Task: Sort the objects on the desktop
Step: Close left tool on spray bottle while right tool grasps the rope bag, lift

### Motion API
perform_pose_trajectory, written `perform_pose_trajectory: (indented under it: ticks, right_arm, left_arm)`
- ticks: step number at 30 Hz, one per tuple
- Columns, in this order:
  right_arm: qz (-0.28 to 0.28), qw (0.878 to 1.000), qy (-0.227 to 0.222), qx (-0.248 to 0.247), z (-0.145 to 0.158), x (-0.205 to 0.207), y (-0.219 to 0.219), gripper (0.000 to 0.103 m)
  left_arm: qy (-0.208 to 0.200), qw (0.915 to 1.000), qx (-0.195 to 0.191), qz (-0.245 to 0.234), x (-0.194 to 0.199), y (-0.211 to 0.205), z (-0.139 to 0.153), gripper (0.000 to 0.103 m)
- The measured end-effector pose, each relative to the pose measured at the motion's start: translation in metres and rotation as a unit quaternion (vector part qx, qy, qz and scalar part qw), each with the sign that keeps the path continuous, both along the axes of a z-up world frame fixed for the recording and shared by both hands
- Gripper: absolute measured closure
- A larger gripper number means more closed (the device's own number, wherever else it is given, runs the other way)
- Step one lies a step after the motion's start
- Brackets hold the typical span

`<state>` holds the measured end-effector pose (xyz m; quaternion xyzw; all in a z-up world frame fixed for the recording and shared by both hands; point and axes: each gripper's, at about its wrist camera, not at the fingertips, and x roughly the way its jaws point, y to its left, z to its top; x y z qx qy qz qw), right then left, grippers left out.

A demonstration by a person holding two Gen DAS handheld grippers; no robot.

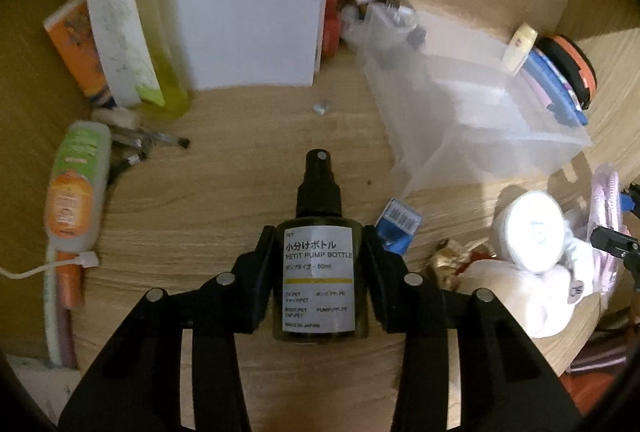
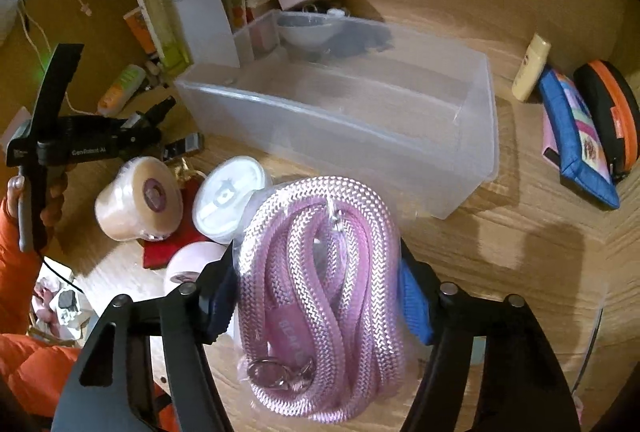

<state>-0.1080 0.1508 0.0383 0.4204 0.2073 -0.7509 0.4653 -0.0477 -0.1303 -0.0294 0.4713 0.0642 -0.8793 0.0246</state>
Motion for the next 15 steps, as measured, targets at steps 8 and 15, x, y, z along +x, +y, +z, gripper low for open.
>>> perform_pose_trajectory:
  ticks: [8,15]
  right_arm:
    - [-0.011,0.998,0.045,-0.04,0.034,0.008,0.011,0.038]
    - [-0.037,0.994,0.062,-0.086,0.061,-0.004,0.025,0.039]
  left_arm:
    - [0.057,0.9982,-0.007,-0.018,0.015,0.023,0.039,0.062]
    - [0.094,0.995,0.0,-0.034,0.014,0.037,0.066,0.062]
